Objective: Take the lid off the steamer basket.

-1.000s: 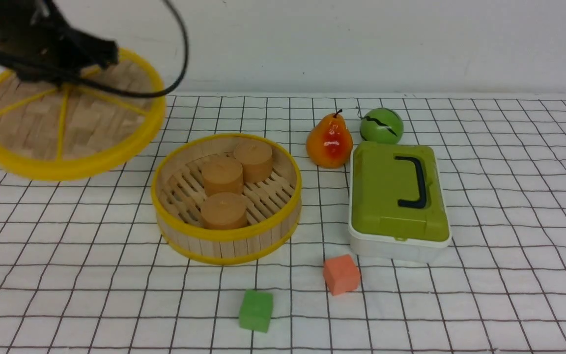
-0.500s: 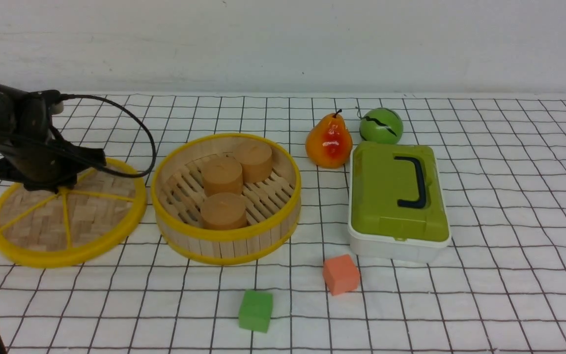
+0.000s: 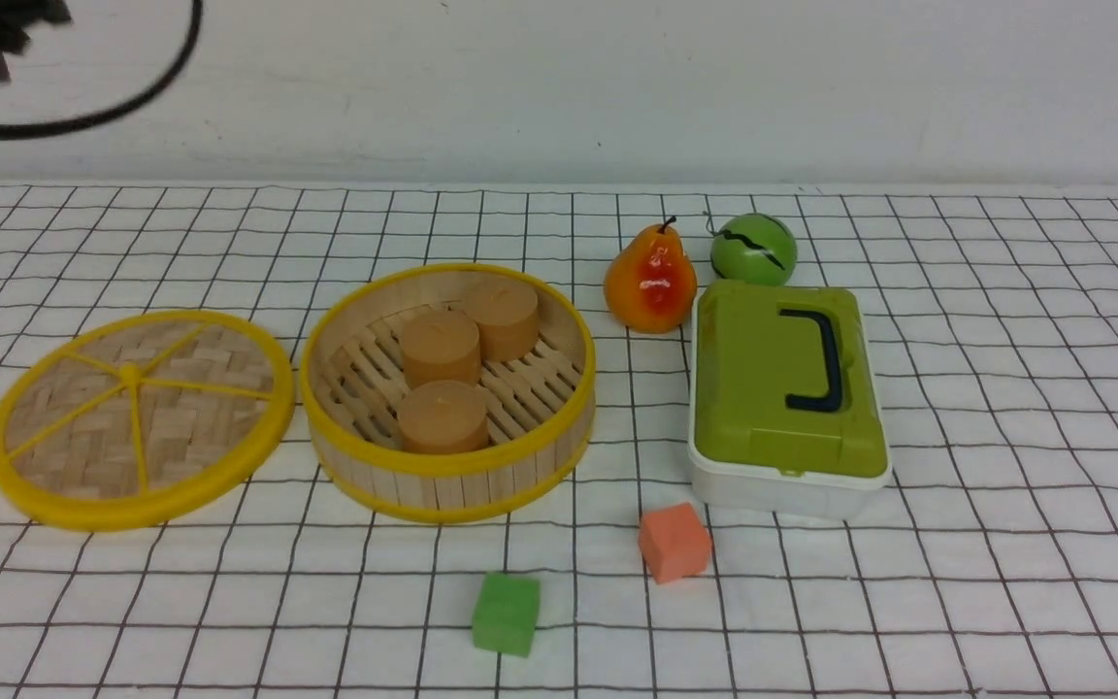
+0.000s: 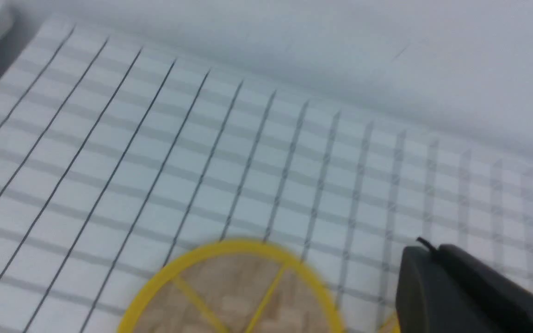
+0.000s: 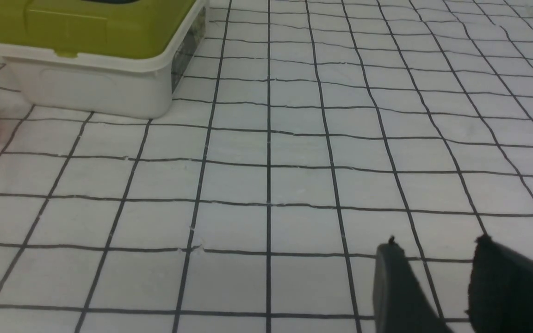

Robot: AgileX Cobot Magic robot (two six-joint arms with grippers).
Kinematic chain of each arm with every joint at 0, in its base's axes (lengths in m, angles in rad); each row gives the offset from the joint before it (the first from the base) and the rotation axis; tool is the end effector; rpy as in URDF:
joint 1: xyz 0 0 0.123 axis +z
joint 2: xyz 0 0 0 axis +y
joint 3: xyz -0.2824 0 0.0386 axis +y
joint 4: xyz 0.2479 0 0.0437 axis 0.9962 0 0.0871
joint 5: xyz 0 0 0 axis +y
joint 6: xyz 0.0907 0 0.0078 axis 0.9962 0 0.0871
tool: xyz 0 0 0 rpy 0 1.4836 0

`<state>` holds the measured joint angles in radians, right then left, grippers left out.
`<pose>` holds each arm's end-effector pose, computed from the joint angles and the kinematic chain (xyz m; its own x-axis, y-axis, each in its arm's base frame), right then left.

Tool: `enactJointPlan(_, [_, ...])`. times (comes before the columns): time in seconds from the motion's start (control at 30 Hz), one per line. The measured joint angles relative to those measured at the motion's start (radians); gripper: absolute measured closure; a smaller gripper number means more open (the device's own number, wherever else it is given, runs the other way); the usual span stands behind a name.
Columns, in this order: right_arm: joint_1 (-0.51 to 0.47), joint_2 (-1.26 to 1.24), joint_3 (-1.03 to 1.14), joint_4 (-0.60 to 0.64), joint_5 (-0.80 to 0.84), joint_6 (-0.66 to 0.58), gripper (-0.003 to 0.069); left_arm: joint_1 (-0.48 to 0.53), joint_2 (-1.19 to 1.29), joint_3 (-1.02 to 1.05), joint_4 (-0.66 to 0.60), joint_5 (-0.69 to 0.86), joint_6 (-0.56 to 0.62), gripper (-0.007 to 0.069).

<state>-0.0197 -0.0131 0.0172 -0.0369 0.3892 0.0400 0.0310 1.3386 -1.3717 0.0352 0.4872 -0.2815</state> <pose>0.0519 -0.0023 0.1730 -0.3009 0.0118 -0.9536 0.0348 0.9994 0.0014 0.3036 0.0109 0.4258 -0.3357 -0.2583 -0.9059 -0.1337 0.9650 -0.2256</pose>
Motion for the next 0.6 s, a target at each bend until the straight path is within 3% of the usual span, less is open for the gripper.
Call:
enactJointPlan(0.13, [0.0,0.0,0.0,0.0,0.0,0.0,0.0419,0.0,-0.236,0.207,-0.158,-0.089,0.153,0.0637])
enactJointPlan(0.4, [0.0,0.0,0.0,0.0,0.0,0.0,0.0419,0.0,-0.669,0.727,-0.387,-0.052,0.416,0.0637])
enactJointPlan(0.6, [0.0,0.0,0.0,0.0,0.0,0.0,0.0419,0.0,-0.996,1.001,-0.509,-0.085,0.518,0.0637])
